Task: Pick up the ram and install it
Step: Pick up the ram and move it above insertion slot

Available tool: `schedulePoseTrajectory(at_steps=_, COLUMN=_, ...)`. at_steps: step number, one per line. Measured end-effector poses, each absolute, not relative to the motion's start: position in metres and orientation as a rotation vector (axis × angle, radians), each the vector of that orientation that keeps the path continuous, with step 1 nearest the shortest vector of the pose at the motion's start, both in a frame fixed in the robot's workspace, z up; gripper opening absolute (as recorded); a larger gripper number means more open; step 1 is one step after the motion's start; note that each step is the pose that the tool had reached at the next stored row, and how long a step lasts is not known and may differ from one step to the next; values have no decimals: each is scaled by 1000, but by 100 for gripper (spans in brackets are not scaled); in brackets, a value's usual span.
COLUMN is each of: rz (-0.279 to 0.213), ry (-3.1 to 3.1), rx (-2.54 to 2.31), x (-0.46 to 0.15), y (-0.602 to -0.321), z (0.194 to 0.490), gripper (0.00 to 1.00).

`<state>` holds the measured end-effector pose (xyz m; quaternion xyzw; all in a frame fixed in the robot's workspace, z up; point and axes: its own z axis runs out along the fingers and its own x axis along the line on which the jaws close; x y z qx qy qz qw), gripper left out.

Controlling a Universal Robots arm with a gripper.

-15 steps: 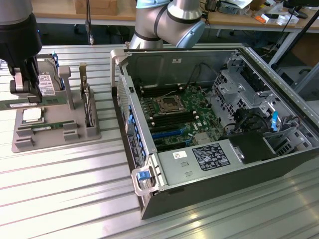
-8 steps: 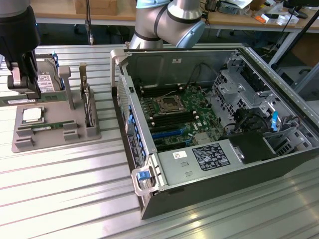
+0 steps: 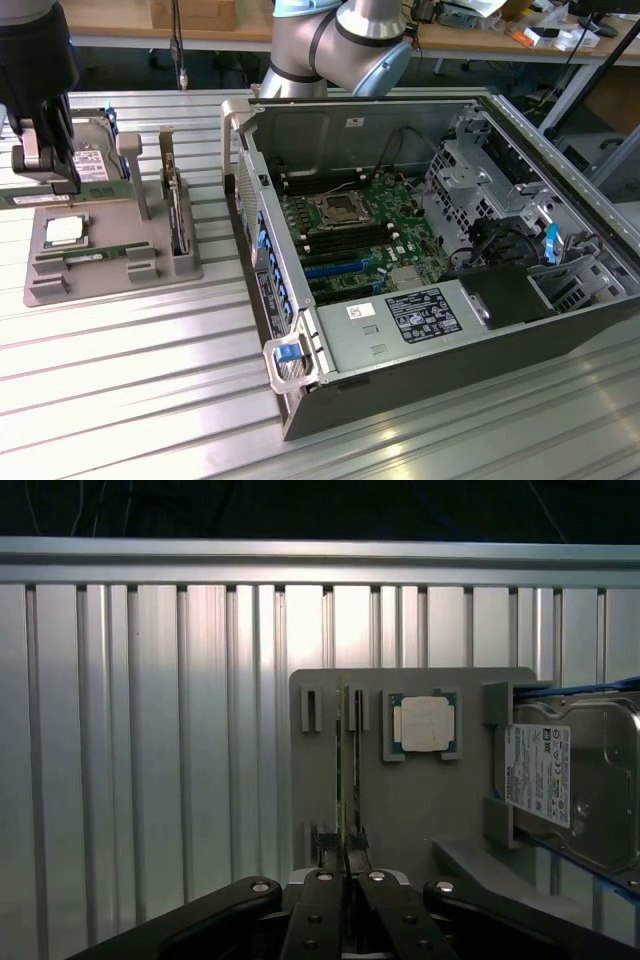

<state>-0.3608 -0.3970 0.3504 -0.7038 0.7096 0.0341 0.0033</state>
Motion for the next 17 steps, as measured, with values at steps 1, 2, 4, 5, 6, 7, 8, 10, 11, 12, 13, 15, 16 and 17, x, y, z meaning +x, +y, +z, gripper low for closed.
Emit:
schedulePoseTrajectory(at_steps=1, rz=108, ry=2224, rx=-2206, x=-361, y=-397, z=352, gripper=12)
schedulePoseTrajectory(at_steps=2, rz=108, ry=2224, rx=-2206, x=-361, y=-397, z=352, gripper=12)
schedulePoseTrajectory(at_steps=4, rz=110, ry=2223, rx=-2205, x=-361, y=-397, z=354, gripper=12)
schedulePoseTrajectory(at_steps=5, rz=110, ry=2223, rx=-2205, x=-361, y=-397, z=354, gripper=12)
schedulePoseTrajectory(at_steps=6, rz=112, ry=2222, rx=-2204, x=-361, y=-397, z=356, gripper=12)
schedulePoseTrajectory(at_steps=7, rz=112, ry=2222, rx=-2204, x=-361, y=-397, z=356, gripper=12)
schedulePoseTrajectory(at_steps=8, rz=113, ry=2221, rx=-2203, x=-361, y=-397, z=357, gripper=12)
schedulePoseTrajectory(at_steps=10, rz=115, ry=2221, rx=-2203, x=-361, y=-397, z=359, gripper=12)
schedulePoseTrajectory(at_steps=11, rz=115, ry=2220, rx=-2203, x=-361, y=-397, z=360, gripper=12)
schedulePoseTrajectory(at_steps=12, rz=115, ry=2220, rx=-2202, x=-361, y=-397, z=361, gripper=12)
schedulePoseTrajectory(at_steps=13, rz=116, ry=2220, rx=-2202, x=-361, y=-397, z=361, gripper=12)
schedulePoseTrajectory(at_steps=15, rz=117, ry=2219, rx=-2202, x=-361, y=-397, z=364, gripper=12)
schedulePoseTrajectory(at_steps=16, rz=118, ry=2219, rx=-2201, x=-361, y=-397, z=366, gripper=12)
schedulePoseTrajectory(at_steps=17, rz=119, ry=2218, rx=-2201, x=-361, y=-397, z=367, gripper=12)
